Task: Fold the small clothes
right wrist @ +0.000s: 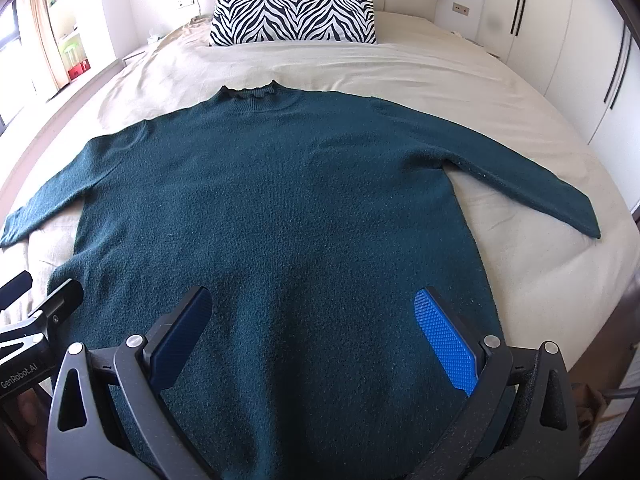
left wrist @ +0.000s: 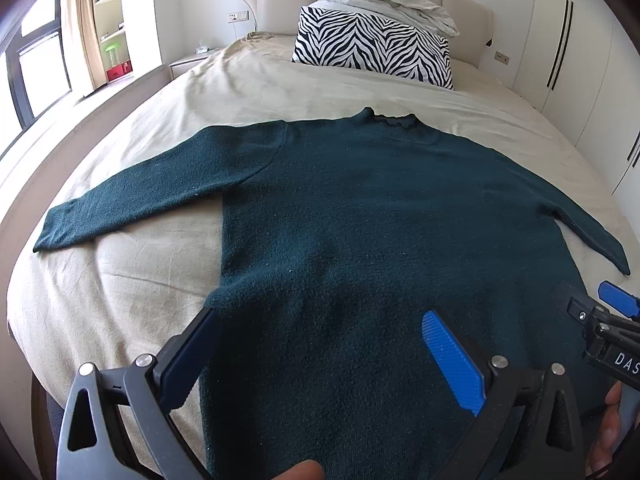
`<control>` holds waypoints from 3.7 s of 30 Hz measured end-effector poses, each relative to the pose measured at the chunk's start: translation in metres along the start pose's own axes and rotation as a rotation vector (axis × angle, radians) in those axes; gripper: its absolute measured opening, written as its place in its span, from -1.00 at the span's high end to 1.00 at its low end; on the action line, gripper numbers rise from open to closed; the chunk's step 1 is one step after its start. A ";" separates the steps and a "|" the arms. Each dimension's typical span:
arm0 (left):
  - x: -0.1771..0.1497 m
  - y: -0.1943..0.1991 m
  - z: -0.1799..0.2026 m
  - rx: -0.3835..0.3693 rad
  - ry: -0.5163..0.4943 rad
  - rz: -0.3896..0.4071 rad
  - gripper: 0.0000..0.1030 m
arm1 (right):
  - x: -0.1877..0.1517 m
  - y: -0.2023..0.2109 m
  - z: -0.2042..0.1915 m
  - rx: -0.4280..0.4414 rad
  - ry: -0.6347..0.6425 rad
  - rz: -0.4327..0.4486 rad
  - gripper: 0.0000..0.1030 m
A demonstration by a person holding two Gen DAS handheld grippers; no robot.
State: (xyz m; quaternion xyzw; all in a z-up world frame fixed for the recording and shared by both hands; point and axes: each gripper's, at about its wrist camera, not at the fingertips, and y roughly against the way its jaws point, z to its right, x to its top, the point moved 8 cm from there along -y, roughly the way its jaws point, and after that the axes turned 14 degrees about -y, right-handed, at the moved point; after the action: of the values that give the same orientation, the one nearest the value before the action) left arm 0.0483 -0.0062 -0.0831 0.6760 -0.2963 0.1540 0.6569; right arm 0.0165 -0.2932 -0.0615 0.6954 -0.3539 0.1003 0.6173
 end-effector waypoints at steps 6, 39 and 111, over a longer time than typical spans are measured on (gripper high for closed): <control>0.003 -0.017 0.005 -0.240 0.147 -0.031 -1.00 | 0.047 0.005 0.102 0.143 -0.315 0.055 -1.00; 0.078 -0.103 0.043 -0.630 0.346 -0.047 -0.96 | 0.277 -0.107 0.307 0.215 -0.543 0.149 0.84; 0.146 -0.194 -0.019 -0.575 0.388 0.002 0.82 | 0.144 -0.209 0.172 0.751 -1.079 -0.064 -0.30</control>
State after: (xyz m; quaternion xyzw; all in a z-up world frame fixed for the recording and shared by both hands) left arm 0.2826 -0.0239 -0.1484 0.4209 -0.1978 0.1906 0.8645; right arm 0.1988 -0.5089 -0.1809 0.8263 -0.5340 -0.1643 0.0712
